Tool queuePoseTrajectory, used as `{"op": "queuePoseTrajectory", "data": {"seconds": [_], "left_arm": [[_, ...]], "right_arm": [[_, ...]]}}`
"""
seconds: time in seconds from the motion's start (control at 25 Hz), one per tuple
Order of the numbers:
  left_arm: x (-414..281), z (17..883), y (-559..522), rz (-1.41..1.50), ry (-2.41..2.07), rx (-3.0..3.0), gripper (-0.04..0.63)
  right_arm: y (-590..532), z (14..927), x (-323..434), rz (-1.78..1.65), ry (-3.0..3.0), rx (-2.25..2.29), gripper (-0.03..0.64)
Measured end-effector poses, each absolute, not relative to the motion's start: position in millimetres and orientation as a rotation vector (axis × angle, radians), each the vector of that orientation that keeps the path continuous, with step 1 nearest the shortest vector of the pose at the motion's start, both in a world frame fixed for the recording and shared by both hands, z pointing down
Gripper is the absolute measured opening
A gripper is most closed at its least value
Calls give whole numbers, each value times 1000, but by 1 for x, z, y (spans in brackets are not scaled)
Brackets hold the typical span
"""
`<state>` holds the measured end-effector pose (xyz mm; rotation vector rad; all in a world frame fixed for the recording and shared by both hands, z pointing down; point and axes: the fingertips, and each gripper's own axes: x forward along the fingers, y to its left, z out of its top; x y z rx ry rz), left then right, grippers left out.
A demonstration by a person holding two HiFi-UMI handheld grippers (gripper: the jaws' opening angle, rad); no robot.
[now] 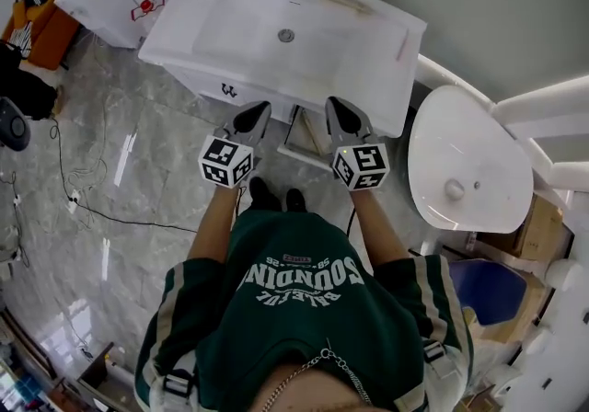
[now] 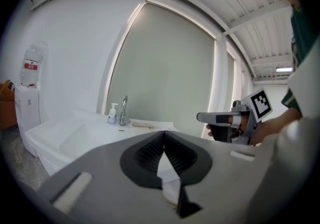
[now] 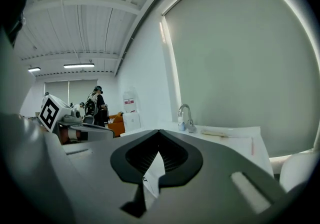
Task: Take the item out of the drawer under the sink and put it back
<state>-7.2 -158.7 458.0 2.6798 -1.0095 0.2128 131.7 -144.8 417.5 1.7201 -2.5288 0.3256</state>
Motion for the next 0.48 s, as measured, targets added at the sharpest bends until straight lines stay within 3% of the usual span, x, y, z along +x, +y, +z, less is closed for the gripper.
{"op": "queuePoseTrajectory", "data": {"seconds": [0.48], "left_arm": [[15,502,-149,308,-889,2650,49]], "right_arm": [[-123,474,148,433,-2396,1735,2]]}}
